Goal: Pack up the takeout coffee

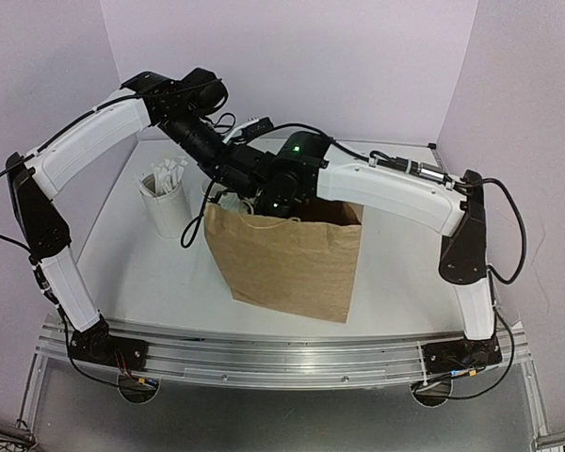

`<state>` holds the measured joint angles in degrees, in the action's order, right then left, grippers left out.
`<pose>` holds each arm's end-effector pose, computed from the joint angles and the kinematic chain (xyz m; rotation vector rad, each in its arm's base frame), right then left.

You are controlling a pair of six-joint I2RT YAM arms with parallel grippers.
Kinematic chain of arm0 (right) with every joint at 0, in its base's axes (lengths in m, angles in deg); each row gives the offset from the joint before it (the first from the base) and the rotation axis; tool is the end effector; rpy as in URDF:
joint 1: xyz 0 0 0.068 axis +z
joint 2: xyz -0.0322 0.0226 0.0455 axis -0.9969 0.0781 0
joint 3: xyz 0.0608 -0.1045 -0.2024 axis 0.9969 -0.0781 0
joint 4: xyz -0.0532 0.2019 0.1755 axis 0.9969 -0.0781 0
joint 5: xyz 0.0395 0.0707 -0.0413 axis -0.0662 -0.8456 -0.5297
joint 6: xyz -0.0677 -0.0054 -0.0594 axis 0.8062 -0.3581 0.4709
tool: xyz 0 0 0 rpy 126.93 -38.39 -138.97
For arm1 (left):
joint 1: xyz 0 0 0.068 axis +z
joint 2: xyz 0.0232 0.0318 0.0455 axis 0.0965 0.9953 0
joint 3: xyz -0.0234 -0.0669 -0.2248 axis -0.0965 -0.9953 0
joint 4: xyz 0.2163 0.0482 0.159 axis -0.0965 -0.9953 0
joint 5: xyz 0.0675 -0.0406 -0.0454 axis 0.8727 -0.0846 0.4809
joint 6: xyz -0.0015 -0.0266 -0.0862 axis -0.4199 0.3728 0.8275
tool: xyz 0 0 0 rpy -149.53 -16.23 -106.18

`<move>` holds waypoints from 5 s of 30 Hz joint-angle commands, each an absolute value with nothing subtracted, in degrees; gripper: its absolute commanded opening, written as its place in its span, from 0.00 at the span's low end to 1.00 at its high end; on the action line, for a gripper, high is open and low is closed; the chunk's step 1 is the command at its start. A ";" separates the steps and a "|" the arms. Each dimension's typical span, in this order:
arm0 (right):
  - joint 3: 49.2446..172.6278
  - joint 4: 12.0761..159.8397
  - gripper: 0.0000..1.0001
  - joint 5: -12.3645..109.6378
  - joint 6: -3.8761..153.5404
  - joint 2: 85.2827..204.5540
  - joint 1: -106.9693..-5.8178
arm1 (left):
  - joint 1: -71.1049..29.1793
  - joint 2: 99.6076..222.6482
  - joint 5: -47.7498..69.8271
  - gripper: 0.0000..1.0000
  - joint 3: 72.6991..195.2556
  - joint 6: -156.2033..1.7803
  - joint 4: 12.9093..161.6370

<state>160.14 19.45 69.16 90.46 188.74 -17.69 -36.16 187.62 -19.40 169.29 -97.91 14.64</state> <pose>0.1922 0.4242 0.2175 -1.6177 2.1454 0.0032 0.2461 -0.2867 0.2947 1.3554 2.3603 -1.0839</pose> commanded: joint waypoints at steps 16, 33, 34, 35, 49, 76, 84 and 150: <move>147.76 25.46 0.22 64.21 88.36 190.06 -18.37 | -36.83 186.88 -23.15 0.00 171.00 -97.67 16.27; 154.68 25.38 0.64 69.76 86.79 187.15 -18.37 | -36.83 186.97 -22.64 0.00 170.88 -97.83 16.00; 155.31 25.38 0.68 70.30 86.74 186.65 -18.37 | -36.82 186.95 -22.46 0.00 170.88 -97.86 15.90; 155.90 25.38 0.72 70.72 86.71 186.08 -18.37 | -36.81 186.90 -22.32 0.00 170.88 -97.89 15.78; 160.08 25.79 0.97 71.83 87.73 177.02 -18.28 | -36.81 186.62 -20.21 0.00 170.46 -98.45 15.15; 149.72 41.24 0.91 66.32 88.57 163.67 -18.28 | -36.83 187.39 -15.45 0.00 170.64 -93.92 13.40; 149.48 44.57 0.90 65.60 85.65 165.35 -18.41 | -36.83 187.49 -16.01 0.00 171.04 -93.99 12.80; 110.24 42.63 0.98 63.85 49.04 144.83 -85.63 | -22.03 167.26 11.82 1.00 170.45 -91.12 33.34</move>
<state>116.75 42.63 71.59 50.25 147.07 -79.48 -27.31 174.30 0.82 177.27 -99.70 25.31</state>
